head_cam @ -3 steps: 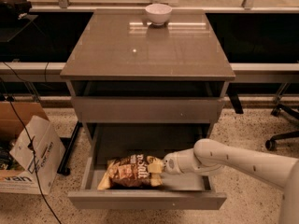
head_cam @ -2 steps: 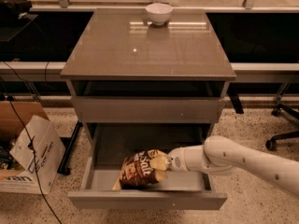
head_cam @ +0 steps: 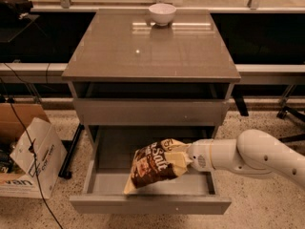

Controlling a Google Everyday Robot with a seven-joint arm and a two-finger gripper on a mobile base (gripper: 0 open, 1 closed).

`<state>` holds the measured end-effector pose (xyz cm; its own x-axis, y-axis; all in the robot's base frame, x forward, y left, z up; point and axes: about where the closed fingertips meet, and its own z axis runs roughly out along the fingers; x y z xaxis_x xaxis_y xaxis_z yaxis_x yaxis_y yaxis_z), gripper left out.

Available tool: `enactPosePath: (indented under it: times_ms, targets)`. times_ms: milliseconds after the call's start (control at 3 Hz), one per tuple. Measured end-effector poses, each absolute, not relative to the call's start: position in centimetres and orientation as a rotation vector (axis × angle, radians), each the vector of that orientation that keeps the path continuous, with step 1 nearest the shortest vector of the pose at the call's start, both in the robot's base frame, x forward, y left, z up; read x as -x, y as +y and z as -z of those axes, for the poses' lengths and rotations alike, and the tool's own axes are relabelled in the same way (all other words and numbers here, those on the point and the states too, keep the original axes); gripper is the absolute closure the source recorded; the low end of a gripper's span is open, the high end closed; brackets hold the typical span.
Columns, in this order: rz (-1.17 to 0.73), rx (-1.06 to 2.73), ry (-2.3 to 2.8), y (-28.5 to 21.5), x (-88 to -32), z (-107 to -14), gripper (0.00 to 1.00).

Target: Pick brown chip bag from middle drawer and place on counter

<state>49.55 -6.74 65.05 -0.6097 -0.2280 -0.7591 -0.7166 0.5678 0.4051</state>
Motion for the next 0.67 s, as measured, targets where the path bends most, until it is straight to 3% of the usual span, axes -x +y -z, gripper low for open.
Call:
enactPosePath:
  times_ms: [667]
  targets:
    - [-0.854,0.93,1.908,-10.1,-48.2,-77.9,1.0]
